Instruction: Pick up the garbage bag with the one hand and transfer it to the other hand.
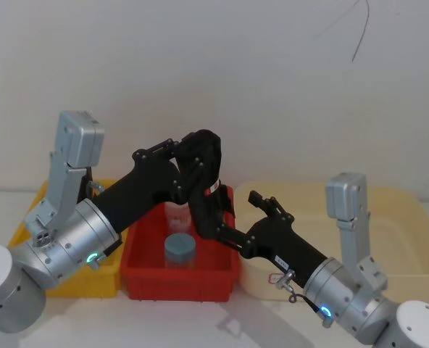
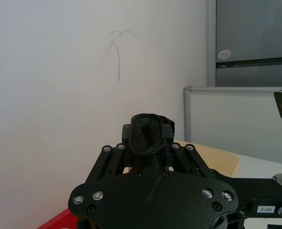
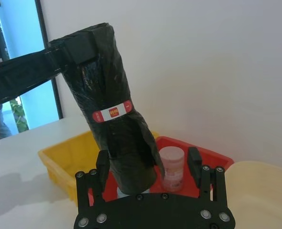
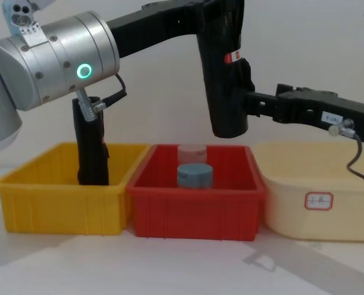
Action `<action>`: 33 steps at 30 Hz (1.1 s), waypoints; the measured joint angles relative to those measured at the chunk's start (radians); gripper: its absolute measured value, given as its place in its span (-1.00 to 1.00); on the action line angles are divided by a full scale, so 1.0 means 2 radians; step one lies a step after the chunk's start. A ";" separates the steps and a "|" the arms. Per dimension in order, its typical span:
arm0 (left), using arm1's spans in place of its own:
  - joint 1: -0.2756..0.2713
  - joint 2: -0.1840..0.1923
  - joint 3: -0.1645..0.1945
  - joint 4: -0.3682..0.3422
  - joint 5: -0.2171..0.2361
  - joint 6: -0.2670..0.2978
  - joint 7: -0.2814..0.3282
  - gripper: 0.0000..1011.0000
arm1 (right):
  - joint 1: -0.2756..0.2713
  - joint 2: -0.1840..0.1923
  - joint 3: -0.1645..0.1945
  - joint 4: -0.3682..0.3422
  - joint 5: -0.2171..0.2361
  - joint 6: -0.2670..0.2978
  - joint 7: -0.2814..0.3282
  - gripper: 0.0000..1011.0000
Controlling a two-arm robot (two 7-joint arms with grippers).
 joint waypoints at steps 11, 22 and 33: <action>0.000 0.000 0.000 0.000 0.000 0.000 0.000 -0.33 | 0.014 0.004 -0.010 0.012 0.010 0.000 0.018 0.98; 0.000 0.000 0.000 0.000 0.000 0.000 0.000 -0.33 | 0.024 0.010 -0.019 0.019 0.018 0.002 0.034 0.98; 0.000 0.000 0.000 0.000 0.000 0.000 0.000 -0.33 | 0.034 0.016 -0.024 0.024 0.026 0.007 0.042 0.98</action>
